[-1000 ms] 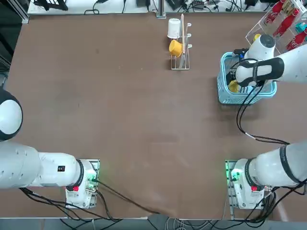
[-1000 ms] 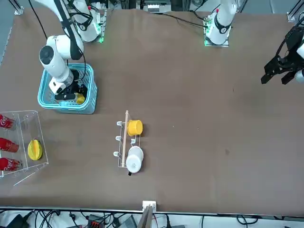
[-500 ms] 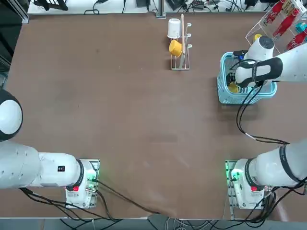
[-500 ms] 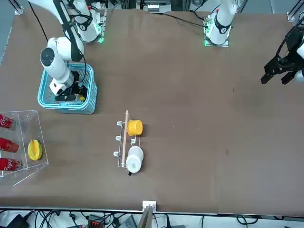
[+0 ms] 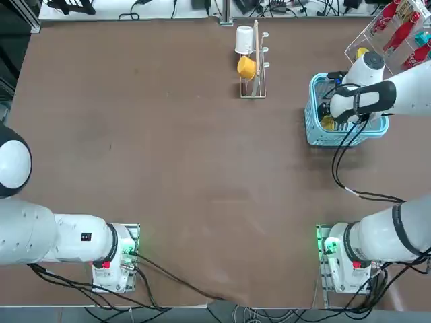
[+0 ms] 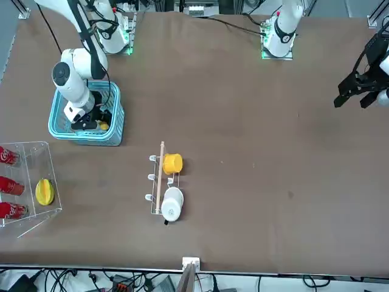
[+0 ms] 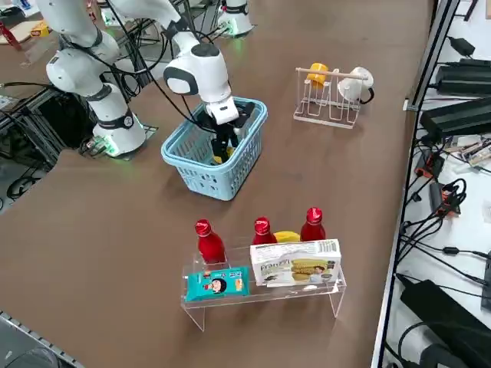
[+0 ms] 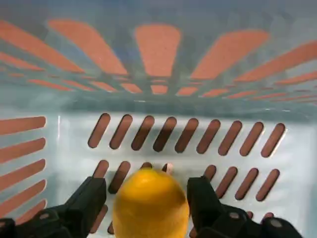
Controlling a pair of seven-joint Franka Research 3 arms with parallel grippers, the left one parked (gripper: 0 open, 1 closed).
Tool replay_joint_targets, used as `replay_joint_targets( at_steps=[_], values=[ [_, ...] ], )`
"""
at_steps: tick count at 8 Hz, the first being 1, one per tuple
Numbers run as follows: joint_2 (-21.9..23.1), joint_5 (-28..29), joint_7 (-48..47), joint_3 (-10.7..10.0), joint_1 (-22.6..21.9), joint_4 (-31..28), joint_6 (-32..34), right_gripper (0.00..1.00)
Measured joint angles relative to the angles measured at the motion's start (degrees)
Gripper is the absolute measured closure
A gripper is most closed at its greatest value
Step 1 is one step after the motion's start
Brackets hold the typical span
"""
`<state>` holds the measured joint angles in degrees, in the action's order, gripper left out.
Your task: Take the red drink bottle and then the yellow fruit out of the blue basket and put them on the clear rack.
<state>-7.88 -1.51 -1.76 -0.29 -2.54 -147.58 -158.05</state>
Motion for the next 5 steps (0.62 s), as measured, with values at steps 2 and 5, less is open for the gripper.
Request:
replay_joint_targets(
  at_steps=[2,5],
  values=[
    [-0.3,0.0,0.0,0.0,0.0,-0.1,0.0,0.00],
    [-1.4,0.0,0.0,-0.2,0.0,-0.2,0.0,0.00]
  ],
)
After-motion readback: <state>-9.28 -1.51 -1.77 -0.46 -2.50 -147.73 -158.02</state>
